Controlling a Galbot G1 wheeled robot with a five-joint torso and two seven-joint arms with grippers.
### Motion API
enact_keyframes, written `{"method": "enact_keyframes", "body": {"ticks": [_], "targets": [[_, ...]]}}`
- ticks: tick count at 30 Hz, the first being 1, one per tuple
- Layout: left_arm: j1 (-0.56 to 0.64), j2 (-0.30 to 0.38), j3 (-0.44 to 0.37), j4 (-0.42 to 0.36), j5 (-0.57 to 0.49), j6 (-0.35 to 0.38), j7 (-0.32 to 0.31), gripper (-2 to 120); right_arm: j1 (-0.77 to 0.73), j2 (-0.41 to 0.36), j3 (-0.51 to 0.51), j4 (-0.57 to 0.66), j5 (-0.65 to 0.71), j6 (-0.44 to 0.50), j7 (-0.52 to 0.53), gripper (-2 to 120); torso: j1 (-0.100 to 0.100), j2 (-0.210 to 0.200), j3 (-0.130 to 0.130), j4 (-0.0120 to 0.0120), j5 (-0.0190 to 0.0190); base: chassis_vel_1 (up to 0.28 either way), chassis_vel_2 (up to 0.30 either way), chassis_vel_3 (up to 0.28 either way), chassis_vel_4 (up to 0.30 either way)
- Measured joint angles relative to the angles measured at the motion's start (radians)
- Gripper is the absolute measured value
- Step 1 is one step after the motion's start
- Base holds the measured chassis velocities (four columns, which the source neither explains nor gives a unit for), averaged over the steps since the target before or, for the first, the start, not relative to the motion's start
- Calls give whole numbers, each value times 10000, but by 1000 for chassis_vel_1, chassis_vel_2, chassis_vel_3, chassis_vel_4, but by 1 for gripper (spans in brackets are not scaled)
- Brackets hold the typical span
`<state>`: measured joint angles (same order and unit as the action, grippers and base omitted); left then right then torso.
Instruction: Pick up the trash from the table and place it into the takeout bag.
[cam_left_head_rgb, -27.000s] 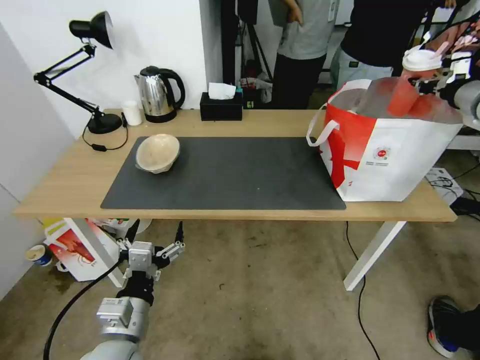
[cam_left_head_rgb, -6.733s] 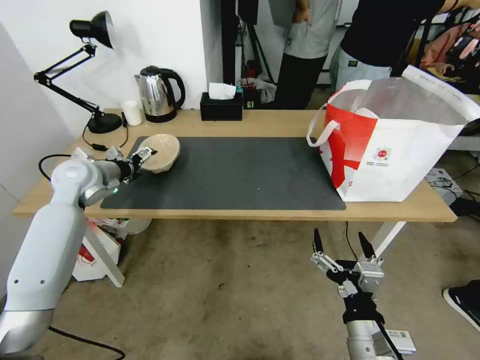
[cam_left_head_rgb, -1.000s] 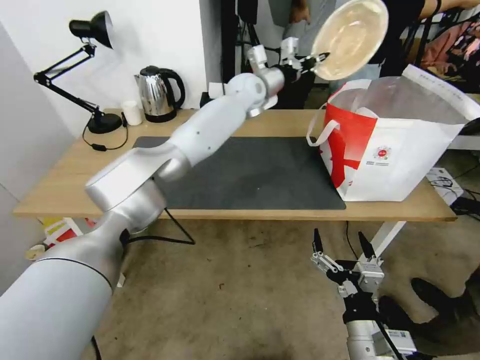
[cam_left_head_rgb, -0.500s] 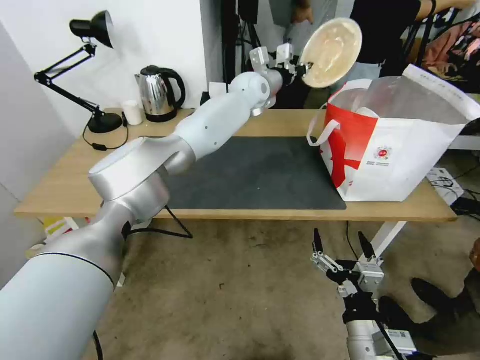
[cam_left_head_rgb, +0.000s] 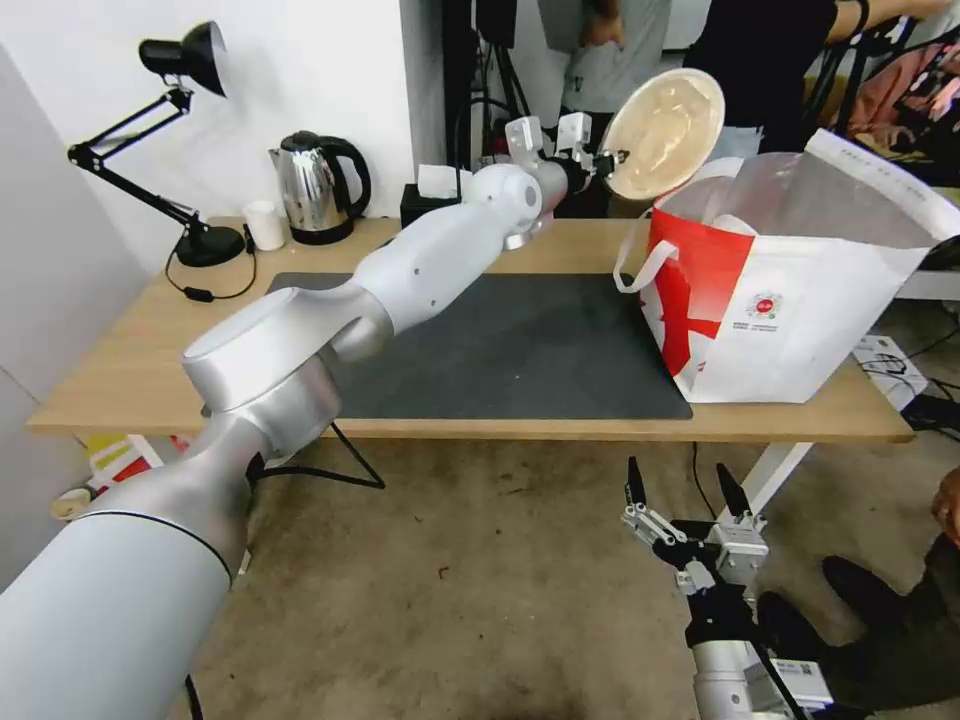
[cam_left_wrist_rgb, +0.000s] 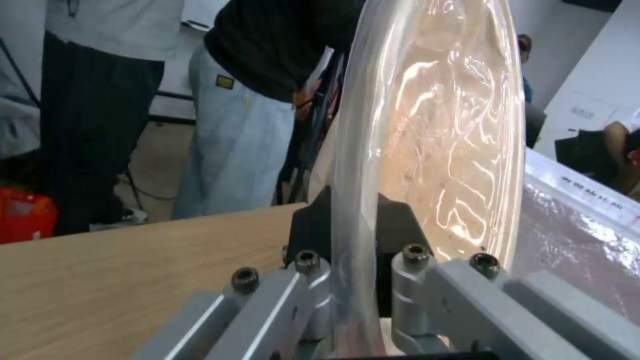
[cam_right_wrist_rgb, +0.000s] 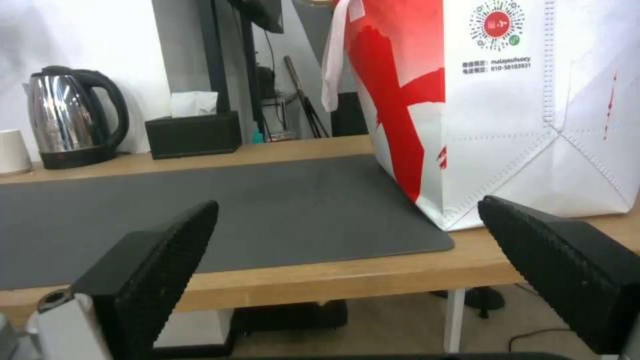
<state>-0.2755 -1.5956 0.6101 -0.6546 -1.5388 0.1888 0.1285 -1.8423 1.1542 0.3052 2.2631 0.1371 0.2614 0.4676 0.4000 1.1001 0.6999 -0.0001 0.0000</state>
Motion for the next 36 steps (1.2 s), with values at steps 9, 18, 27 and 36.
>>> {"method": "enact_keyframes", "body": {"ticks": [9, 18, 27, 36], "targets": [[51, 12, -222, 7, 228, 45, 169, 4, 0, 0, 0, 0, 0, 0, 0, 100, -1, 0, 0, 0, 0, 0, 0, 0, 0], [296, 17, -435, -149, 527, 65, 277, 4, 0, 0, 0, 0, 0, 0, 0, 100, 0, 0, 0, 1, 0, 0, 0, 0, 0], [427, 13, -632, -443, 526, 139, 813, 4, 0, 0, 0, 0, 1, 0, 0, 100, -1, -1, 0, 0, 0, 0, 0, 0, 0], [579, 13, -777, -594, 323, 107, 1345, 4, 0, 0, 0, 0, 0, 0, 0, 100, 0, -1, 1, 1, 0, 0, 0, 0, 0]]}}
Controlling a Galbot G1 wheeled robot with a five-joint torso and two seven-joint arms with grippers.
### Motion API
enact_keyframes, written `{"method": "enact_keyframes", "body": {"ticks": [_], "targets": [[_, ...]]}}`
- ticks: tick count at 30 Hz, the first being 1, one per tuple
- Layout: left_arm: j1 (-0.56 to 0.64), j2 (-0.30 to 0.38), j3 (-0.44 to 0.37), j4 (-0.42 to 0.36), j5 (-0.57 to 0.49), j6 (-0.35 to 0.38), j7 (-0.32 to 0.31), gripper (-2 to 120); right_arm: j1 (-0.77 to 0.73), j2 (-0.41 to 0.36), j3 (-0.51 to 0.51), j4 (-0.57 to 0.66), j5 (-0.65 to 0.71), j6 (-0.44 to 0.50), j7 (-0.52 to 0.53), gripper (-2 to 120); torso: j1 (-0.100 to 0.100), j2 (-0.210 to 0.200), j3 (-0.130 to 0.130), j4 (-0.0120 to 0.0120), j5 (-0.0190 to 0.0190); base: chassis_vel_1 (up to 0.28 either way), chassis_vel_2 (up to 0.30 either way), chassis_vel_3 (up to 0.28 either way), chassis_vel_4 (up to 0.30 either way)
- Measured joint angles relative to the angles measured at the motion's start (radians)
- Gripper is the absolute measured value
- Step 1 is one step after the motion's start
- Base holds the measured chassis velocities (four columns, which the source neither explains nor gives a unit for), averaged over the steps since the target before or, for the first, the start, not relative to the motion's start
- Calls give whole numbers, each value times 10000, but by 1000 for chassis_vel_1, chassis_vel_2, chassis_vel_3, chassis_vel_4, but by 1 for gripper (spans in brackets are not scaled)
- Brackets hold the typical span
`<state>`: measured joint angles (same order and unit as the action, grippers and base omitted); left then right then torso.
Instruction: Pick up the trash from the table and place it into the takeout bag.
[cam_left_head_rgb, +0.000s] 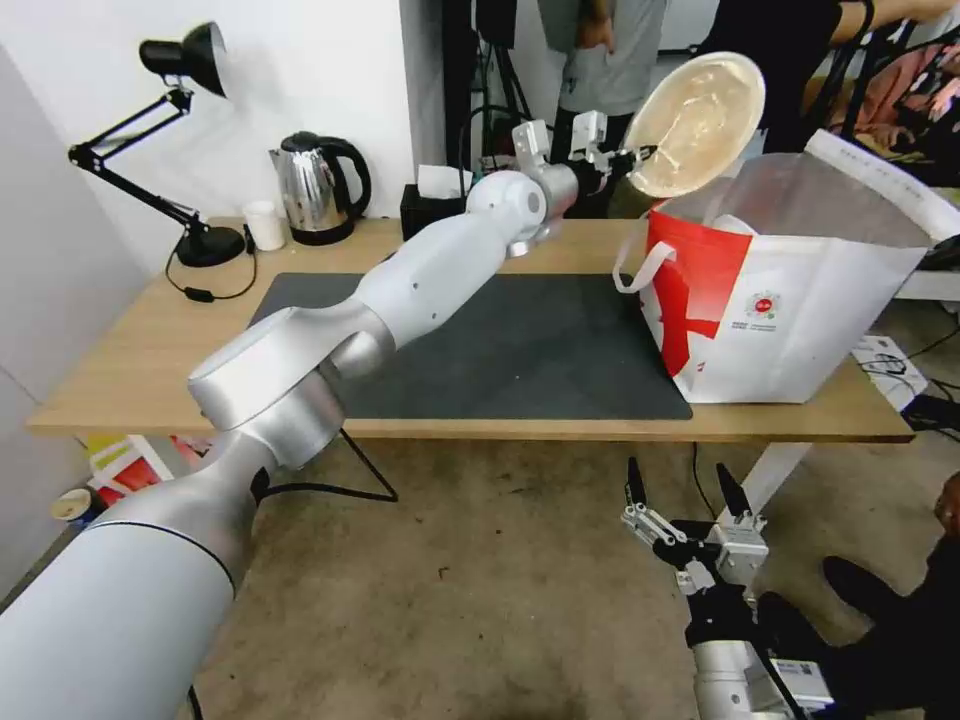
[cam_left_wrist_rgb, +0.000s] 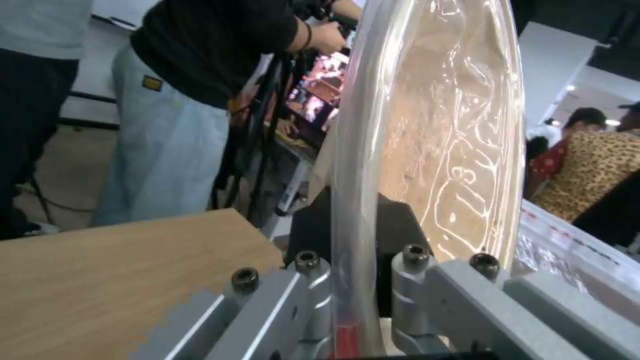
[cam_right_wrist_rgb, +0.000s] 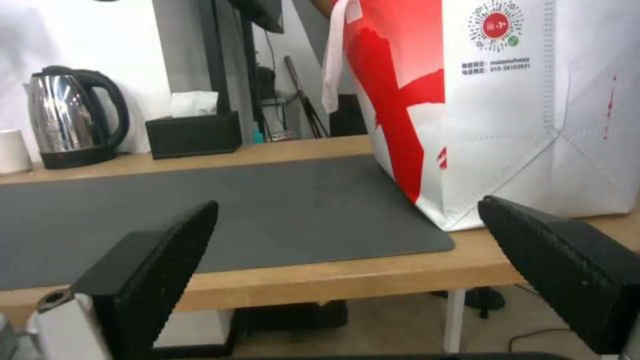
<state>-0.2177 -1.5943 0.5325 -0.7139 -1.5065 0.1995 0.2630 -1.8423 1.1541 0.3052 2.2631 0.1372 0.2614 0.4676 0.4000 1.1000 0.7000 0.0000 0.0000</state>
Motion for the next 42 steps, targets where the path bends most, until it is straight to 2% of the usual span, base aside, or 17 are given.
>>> {"method": "enact_keyframes", "body": {"ticks": [14, 21, 33, 42], "targets": [[-159, 9, -128, -102, -191, -28, 107, 4, 0, 0, 0, 0, 0, 0, 0, 100, 0, 0, 1, 1, 0, 0, 0, 0, 0], [-58, -1, 367, -364, -323, -16, 403, 4, 0, 0, 0, 0, 0, 0, 0, 100, 0, 0, 1, -1, 0, 0, 0, 0, 0], [15, -4, 654, -403, -412, -22, 746, 4, 0, 0, 0, 0, 0, 0, -1, 100, 0, -1, 0, 0, 0, 0, 0, 0, 0], [126, -4, 884, -384, -329, -23, 758, 4, 0, 0, 0, 0, 0, 0, 0, 100, 0, -1, -1, -1, 0, 0, 0, 0, 0]]}}
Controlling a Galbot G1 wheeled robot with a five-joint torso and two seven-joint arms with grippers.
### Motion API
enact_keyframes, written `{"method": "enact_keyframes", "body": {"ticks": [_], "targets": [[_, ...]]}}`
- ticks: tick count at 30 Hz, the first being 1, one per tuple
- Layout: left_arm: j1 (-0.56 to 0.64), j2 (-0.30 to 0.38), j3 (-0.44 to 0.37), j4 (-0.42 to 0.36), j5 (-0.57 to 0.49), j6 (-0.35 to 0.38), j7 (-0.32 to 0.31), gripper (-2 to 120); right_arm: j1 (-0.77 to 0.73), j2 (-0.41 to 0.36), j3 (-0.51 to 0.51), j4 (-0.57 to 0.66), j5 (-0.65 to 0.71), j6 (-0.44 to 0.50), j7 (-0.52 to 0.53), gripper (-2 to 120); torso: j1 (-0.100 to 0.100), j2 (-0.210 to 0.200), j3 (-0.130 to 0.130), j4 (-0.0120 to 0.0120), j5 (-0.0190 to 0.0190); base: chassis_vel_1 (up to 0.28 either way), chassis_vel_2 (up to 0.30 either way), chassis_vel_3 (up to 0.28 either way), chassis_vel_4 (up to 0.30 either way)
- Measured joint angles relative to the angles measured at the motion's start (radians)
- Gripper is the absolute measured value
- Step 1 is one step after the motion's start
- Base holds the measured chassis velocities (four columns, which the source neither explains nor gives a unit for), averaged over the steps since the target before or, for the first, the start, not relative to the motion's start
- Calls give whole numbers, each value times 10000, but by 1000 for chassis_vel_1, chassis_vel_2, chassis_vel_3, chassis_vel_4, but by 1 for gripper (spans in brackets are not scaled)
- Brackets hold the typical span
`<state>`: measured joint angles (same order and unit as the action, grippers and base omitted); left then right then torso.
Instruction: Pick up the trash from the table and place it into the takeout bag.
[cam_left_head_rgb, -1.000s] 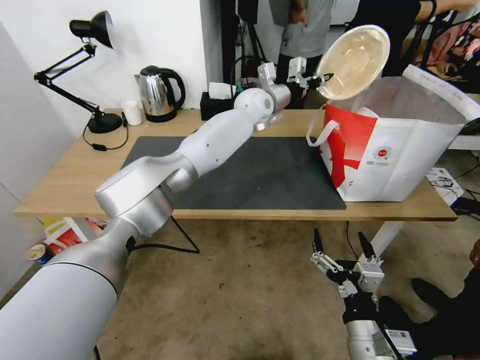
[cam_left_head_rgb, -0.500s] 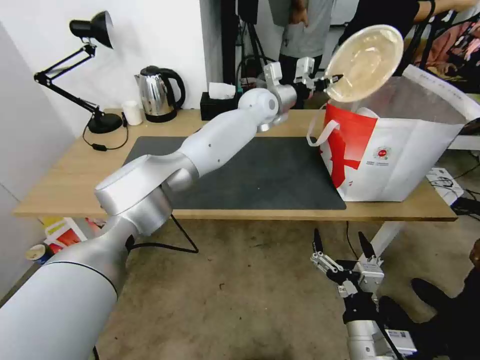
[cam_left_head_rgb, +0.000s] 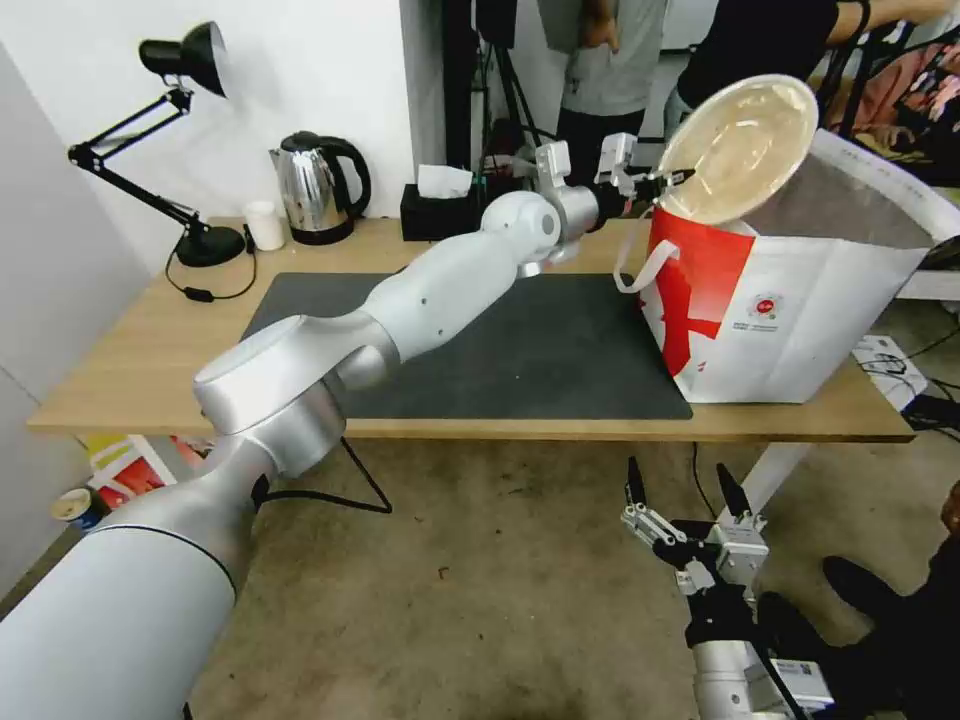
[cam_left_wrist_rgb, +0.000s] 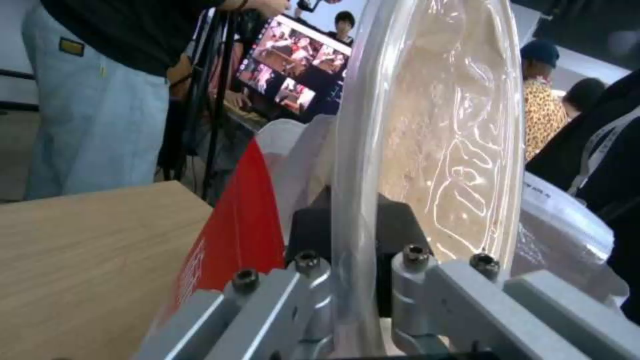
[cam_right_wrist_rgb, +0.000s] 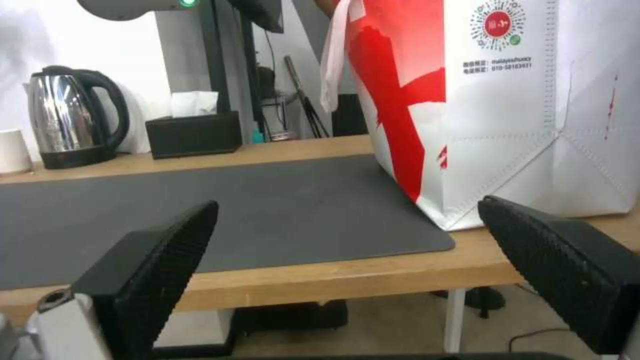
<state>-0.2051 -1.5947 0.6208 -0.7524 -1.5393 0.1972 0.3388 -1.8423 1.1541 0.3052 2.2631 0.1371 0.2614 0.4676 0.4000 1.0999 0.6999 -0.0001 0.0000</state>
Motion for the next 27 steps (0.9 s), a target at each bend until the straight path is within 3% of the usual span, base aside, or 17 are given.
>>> {"method": "enact_keyframes", "body": {"ticks": [17, 27], "targets": [[43, 11, 78, 164, 399, 239, -9, 4, 0, 0, 0, 0, 0, 0, -1, 100, 0, 0, 0, 1, 0, 0, 0, 0, 0], [-83, 12, -38, 92, 362, 454, 13, 37, 0, 0, 0, 0, 0, 0, 0, 100, 0, 0, 0, 0, 0, 0, 0, 0, 0]]}}
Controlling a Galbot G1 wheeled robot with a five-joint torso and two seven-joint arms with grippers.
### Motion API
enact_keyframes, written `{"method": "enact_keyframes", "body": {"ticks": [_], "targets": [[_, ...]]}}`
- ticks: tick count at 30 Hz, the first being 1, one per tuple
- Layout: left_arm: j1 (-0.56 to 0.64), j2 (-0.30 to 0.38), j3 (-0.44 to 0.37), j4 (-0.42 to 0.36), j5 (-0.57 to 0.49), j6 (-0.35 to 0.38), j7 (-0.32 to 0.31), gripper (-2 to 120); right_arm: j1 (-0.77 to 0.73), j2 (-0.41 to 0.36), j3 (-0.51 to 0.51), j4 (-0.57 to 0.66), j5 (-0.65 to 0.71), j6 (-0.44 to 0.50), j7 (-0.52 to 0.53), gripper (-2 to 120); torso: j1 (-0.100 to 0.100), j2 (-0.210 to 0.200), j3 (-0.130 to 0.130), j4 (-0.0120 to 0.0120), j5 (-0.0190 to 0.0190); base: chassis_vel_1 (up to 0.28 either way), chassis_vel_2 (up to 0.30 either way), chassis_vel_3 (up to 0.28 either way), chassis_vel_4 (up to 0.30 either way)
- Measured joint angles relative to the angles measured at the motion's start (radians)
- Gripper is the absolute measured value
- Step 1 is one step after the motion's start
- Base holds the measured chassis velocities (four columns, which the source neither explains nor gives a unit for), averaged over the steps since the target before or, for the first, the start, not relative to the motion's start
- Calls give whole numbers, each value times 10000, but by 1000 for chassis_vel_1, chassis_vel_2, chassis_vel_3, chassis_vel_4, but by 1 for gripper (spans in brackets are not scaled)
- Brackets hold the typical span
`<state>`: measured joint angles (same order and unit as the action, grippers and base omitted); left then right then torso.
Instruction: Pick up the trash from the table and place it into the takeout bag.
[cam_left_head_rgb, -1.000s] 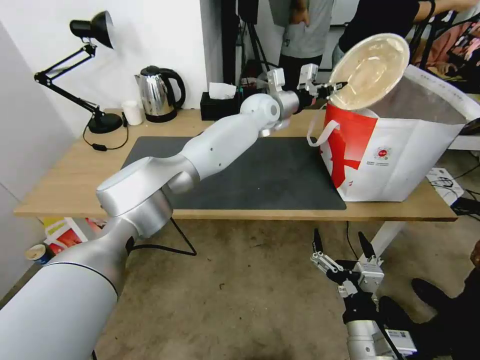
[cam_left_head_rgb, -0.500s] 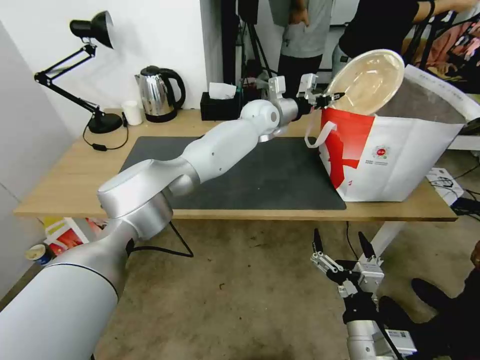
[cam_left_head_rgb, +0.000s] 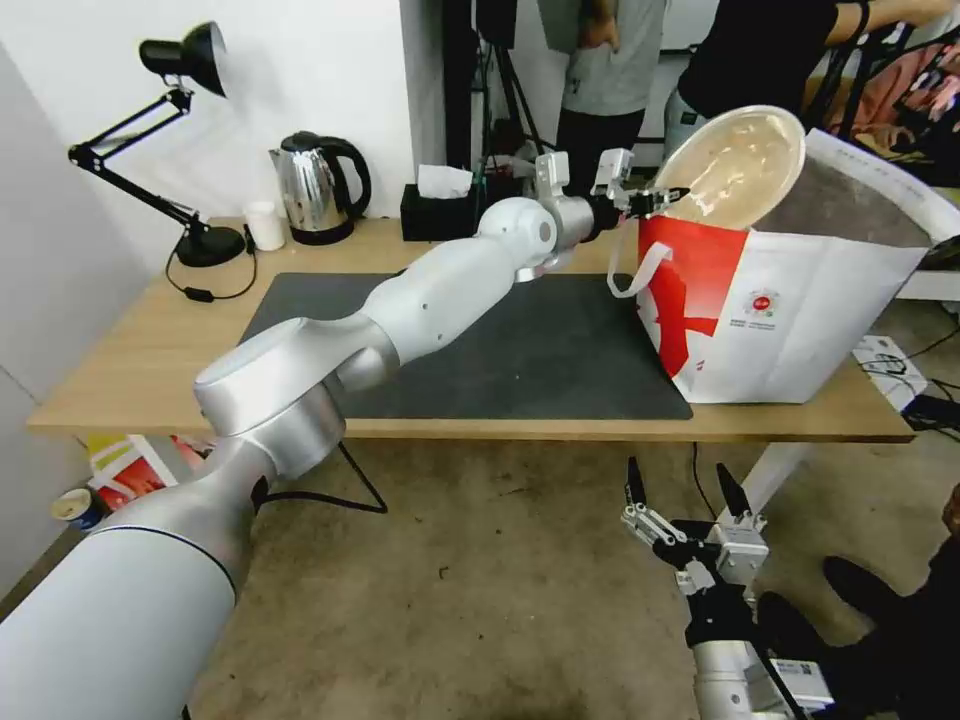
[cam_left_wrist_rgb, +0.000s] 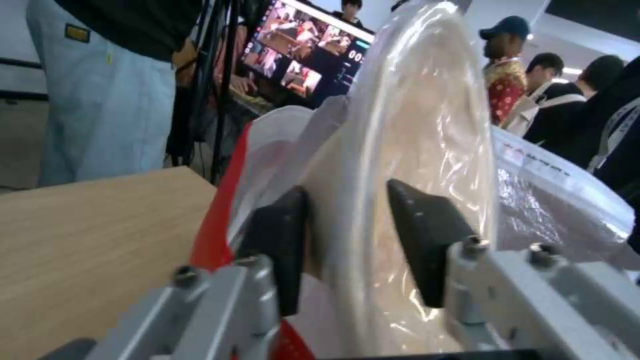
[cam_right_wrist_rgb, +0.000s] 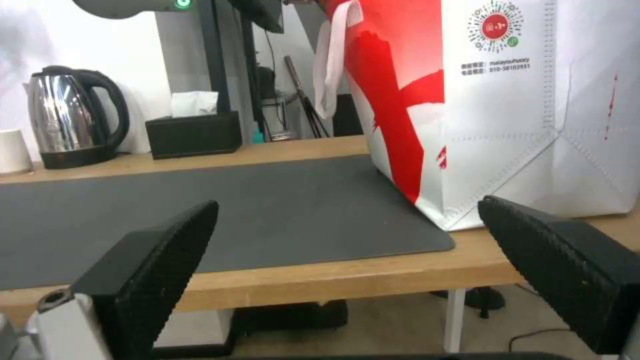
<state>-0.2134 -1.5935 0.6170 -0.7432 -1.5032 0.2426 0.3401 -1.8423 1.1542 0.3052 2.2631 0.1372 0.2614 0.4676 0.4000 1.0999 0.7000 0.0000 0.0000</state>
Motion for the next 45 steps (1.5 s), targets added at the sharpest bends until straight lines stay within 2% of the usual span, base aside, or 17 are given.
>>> {"method": "enact_keyframes", "body": {"ticks": [3, 4, 8, 9, 12, 14, 16, 45], "targets": [[-49, -2, -3, -34, -32, 5, -1, 52, 0, 0, 0, 0, -1, 0, 0, 100, -1, 0, 0, 0, 0, 0, 0, 0, 0], [-49, -2, -3, -34, -32, 5, -1, 52, 0, 0, 0, 0, -1, 0, 0, 100, -1, 0, 0, 0, 0, 0, 0, 0, 0], [-89, -3, -20, -57, -88, 52, -1, 71, 0, 0, 0, 0, 0, 0, 0, 100, 0, 0, 0, 0, 0, 0, 0, 0, 0], [-89, -3, -20, -57, -88, 52, -1, 71, 0, 0, 0, 0, 0, 0, 0, 100, 0, 0, 0, 0, 0, 0, 0, 0, 0], [-144, -4, 18, -59, -192, 77, -1, 84, 0, 0, 0, 0, 0, 0, 0, 100, 0, 0, 0, 0, 0, 0, 0, 0, 0], [-160, -4, 32, -59, -216, 81, -1, 87, 0, 0, 0, 0, 0, 0, 0, 100, 0, 0, 0, 0, 0, 0, 0, 0, 0], [-202, -4, 48, -60, -258, 83, -1, 97, 0, 0, 0, -1, 0, 0, 0, 100, 0, 0, 0, 0, 0, 0, 0, 0, 0], [-263, -9, 238, -276, -345, 2, 31, 100, 0, 0, 0, 0, 0, 0, 0, 100, 0, 0, 0, 0, 0, 0, 0, 0, 0]]}}
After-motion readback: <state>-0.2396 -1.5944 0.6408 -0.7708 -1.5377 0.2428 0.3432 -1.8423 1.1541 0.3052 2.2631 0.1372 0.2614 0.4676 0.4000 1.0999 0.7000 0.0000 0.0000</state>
